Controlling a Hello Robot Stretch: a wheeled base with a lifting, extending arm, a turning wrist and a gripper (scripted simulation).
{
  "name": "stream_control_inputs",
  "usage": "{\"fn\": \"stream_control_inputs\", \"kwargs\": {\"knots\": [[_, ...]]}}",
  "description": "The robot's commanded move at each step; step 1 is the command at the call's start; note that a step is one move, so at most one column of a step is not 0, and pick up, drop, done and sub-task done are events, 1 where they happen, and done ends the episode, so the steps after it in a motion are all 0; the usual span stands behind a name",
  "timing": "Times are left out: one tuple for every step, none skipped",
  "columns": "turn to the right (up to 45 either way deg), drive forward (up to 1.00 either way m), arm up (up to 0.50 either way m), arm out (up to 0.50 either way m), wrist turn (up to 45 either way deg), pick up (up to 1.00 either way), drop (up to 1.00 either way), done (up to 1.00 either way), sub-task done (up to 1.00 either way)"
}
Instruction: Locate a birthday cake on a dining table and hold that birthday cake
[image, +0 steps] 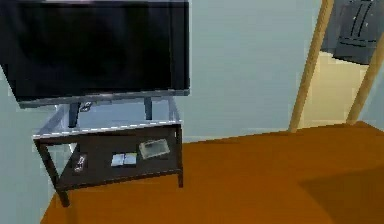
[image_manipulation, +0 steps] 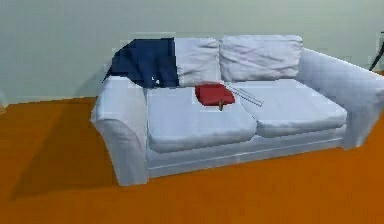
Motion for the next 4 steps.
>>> {"fn": "stream_control_inputs", "kwargs": {"knots": [[24.0,0.00,0.00,0.00,0.0,0.00,0.00,0.00,0.00],[0.0,0.75,0.00,0.00,0.0,0.00,0.00,0.00,0.00],[12.0,0.00,0.00,0.00,0.0,0.00,0.00,0.00,0.00],[0.0,0.40,0.00,0.00,0.0,0.00,0.00,0.00,0.00]]}}
